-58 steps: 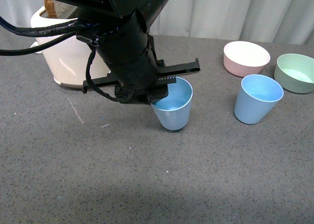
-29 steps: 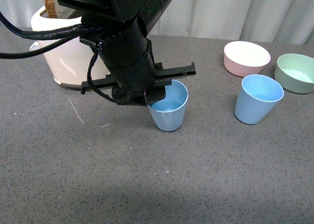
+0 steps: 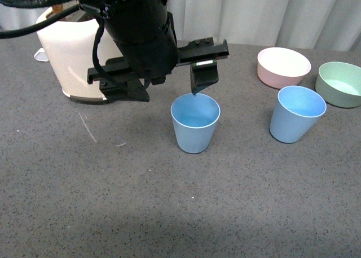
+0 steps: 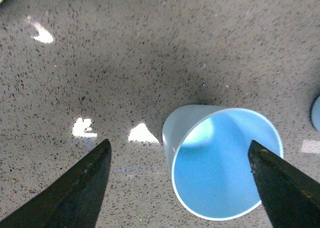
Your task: Stack blue cups with both arms
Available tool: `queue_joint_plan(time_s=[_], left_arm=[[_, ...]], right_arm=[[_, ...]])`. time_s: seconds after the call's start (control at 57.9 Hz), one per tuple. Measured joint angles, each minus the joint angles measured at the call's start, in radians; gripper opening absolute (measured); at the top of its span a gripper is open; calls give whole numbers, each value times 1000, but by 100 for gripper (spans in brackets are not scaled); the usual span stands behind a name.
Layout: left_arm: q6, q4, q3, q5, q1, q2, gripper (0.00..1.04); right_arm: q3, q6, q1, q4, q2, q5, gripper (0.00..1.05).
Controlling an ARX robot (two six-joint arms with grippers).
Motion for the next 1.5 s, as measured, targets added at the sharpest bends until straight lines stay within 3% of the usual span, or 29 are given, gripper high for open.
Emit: queue_joint_plan(time_s=[0.104, 0.19, 0.276, 0.311, 0.449, 0.535, 0.708, 1.174, 1.381, 1.415, 1.502], left_arm=[[2, 0, 2, 0, 0, -6, 99], [24, 26, -8, -25, -1, -5, 97], [203, 470, -206, -265, 3, -33, 83], [264, 638, -303, -310, 12, -56, 77], [470, 1389, -687, -290, 95, -218, 50], [508, 1535, -814, -250, 154, -373, 33], [527, 1548, -1010, -177, 222, -491, 4], [538, 1416, -1278, -40, 361, -894, 4], [539, 1293, -1337, 0, 401, -1076, 4], [539, 1262, -1347, 60, 440, -1117, 4], [539, 1203, -1361, 72, 476, -1189, 4]], right_arm=[[0, 0, 0, 0, 0, 0, 95], [0, 0, 0, 0, 0, 0, 95], [0, 0, 0, 0, 0, 0, 95], [0, 0, 0, 0, 0, 0, 95], [0, 0, 0, 0, 0, 1, 95], [0, 0, 0, 0, 0, 0, 95], [0, 0, 0, 0, 0, 0, 95], [0, 0, 0, 0, 0, 0, 95], [0, 0, 0, 0, 0, 0, 95], [0, 0, 0, 0, 0, 0, 95], [0, 0, 0, 0, 0, 0, 95]])
